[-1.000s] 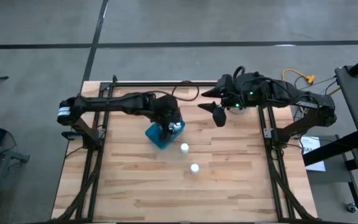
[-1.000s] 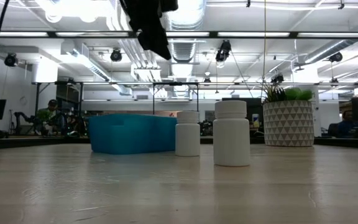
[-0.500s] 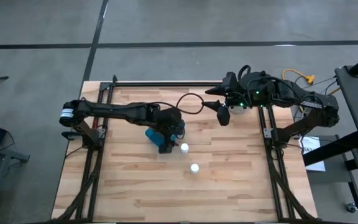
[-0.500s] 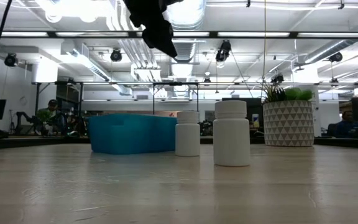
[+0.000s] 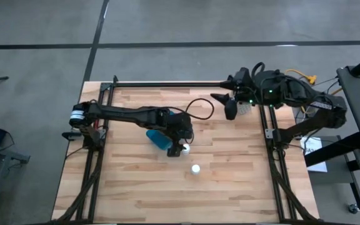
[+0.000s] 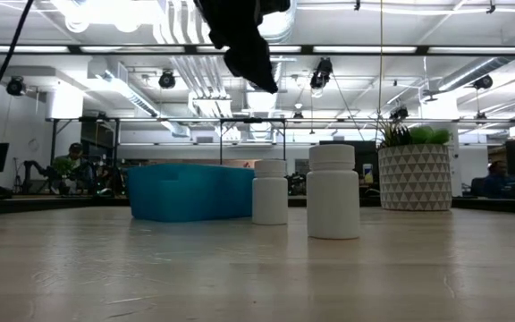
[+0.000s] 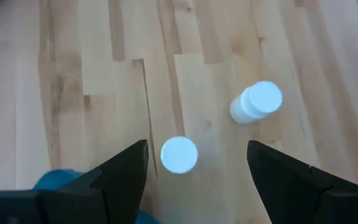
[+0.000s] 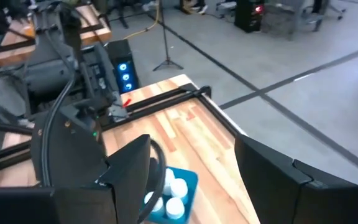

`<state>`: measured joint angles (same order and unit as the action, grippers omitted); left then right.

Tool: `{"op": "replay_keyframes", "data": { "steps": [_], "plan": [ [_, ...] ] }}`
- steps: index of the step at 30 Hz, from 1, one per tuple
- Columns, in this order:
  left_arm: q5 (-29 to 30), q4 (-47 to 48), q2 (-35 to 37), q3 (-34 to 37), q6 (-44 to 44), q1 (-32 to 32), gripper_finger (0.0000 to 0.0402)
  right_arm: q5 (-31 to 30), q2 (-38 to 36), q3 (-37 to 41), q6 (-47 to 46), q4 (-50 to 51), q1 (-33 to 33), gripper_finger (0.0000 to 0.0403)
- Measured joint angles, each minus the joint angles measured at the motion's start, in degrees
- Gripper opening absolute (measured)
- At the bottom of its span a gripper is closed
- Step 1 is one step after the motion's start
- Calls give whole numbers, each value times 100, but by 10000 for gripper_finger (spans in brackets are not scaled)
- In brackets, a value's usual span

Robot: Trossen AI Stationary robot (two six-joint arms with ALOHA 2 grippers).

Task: Pick and place pill bottles into a basket
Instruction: Put the top white pill bottle into the blue container

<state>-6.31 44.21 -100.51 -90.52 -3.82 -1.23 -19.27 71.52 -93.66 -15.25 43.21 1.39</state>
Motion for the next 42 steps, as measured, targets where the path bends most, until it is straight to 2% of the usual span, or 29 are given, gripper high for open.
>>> {"op": "replay_keyframes", "data": {
  "steps": [10,42],
  "plan": [
    [70,124,-269,157,-139,-22,256,-602,-343,209,-442,250,2,226],
    [68,-300,-1185,183,-166,-20,256,-419,-347,297,-472,327,0,226]
  ]
}}
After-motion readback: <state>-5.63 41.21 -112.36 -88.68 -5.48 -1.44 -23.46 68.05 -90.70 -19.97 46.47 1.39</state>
